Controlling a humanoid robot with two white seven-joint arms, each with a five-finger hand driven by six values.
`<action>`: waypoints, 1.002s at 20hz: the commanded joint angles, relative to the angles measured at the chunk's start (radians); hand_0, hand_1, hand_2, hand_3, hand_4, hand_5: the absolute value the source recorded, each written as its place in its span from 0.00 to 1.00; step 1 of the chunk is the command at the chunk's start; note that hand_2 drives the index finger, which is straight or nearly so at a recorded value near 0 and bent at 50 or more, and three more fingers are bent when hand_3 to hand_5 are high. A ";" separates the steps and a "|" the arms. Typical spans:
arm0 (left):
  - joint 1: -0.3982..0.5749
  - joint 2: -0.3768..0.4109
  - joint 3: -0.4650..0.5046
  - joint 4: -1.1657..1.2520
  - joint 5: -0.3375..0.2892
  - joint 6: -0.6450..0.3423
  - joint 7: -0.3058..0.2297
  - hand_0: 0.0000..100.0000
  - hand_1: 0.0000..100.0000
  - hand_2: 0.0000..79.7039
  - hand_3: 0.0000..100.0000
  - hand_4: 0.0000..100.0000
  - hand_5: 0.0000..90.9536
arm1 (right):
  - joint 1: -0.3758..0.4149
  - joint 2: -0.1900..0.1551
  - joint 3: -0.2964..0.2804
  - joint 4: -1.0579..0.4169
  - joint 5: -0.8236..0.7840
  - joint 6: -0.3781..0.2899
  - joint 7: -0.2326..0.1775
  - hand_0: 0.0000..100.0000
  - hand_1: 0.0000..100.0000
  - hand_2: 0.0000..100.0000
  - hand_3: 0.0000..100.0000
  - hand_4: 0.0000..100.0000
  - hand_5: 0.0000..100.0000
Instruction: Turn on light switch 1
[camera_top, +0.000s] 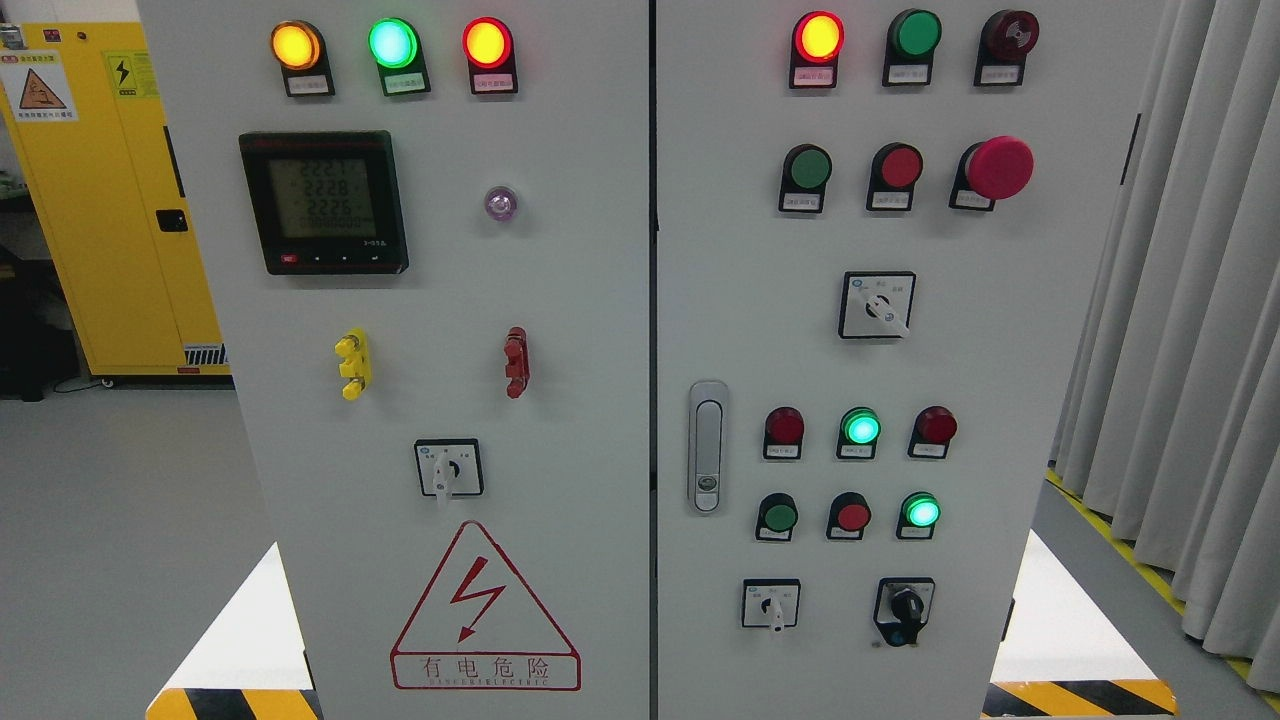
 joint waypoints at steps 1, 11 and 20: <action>0.000 -0.007 -0.039 0.000 0.000 0.000 0.005 0.23 0.05 0.00 0.00 0.00 0.00 | 0.000 0.000 0.000 0.000 0.000 0.000 0.001 0.00 0.50 0.04 0.00 0.00 0.00; 0.000 -0.005 -0.039 0.000 -0.001 0.000 0.006 0.23 0.06 0.00 0.00 0.00 0.00 | 0.000 0.000 0.000 0.000 0.000 0.000 -0.001 0.00 0.50 0.04 0.00 0.00 0.00; 0.023 0.007 -0.030 -0.161 0.009 -0.009 0.048 0.22 0.12 0.00 0.04 0.08 0.00 | 0.000 0.000 0.000 0.000 0.000 0.000 0.001 0.00 0.50 0.04 0.00 0.00 0.00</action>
